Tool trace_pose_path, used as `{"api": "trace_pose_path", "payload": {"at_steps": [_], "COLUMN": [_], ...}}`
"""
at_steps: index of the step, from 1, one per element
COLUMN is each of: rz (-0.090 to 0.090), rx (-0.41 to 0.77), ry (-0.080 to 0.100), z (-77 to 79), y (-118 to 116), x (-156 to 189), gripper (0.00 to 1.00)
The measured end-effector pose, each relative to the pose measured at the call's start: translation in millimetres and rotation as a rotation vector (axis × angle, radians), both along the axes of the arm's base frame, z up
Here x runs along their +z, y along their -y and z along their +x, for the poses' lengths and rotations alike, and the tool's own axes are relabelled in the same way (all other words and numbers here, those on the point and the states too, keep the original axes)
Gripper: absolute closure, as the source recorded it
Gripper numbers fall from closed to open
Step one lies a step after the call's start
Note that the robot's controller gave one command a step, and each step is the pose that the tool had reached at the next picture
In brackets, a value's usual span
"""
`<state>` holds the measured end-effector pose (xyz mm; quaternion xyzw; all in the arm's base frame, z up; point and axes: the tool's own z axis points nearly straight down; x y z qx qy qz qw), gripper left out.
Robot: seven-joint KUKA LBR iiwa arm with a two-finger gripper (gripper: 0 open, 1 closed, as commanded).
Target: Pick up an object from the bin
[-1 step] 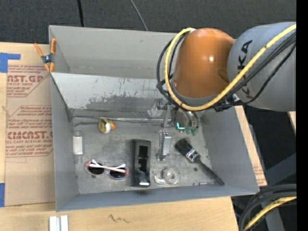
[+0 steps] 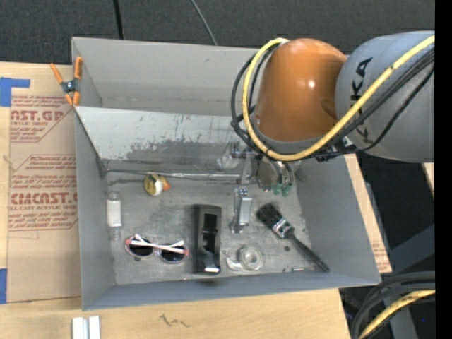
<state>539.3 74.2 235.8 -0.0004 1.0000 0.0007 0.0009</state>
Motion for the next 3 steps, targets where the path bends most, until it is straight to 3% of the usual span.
{"api": "trace_pose_path", "payload": {"at_steps": [1, 2, 3], "rz": [-0.001, -0.001, 0.001], "rx": [0.079, 0.279, 0.261], "ry": [0.004, -0.001, 0.002], "z": [-19.4, -40.8, -44.5], "y": [-40, -108, -110], "x": [-67, -78, -80], "gripper": [0.00, 0.00, 0.00]}}
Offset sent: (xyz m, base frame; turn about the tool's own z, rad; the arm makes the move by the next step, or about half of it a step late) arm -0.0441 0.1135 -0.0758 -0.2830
